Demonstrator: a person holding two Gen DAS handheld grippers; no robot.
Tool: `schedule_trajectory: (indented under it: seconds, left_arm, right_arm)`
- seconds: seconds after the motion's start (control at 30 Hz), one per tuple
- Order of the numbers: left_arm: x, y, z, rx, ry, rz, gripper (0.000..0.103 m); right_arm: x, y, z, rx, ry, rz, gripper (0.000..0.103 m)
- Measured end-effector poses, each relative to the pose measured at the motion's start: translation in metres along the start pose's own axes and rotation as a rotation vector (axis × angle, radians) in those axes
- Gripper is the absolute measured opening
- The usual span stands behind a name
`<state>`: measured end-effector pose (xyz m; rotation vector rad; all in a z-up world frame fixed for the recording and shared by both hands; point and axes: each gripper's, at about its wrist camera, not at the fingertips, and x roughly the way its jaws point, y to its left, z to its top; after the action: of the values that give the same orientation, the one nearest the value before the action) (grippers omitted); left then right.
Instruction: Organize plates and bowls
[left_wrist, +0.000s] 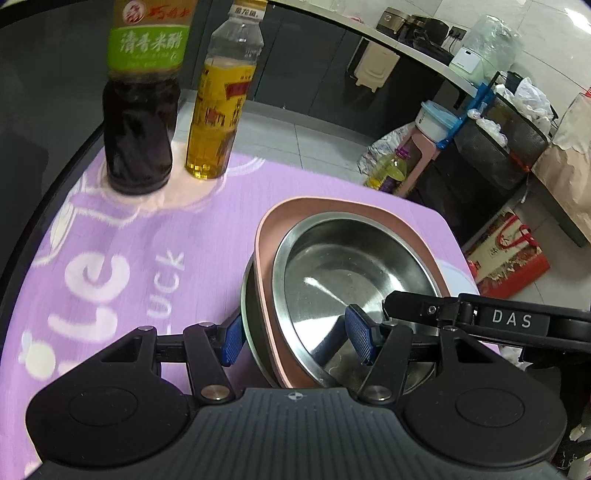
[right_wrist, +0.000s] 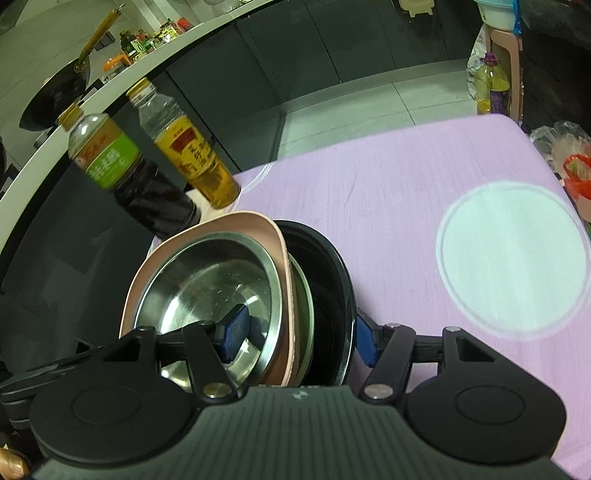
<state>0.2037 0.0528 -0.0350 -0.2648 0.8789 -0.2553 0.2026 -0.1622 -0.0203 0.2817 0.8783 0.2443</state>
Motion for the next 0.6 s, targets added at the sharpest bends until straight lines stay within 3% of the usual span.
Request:
schedule_trajectory:
  seconds: [0.3,0.6]
  left_arm:
    - [0.029,-0.003,0.027,-0.008,-0.022,0.028,0.054]
    - [0.054,0.004,0.024,-0.034,-0.011,0.013,0.055]
  right_arm:
    - [0.02,-0.012,0.029,0.017,0.0,0.013,0.06]
    - [0.04,-0.035,0.029,0.083,0.012,0.019,0.06]
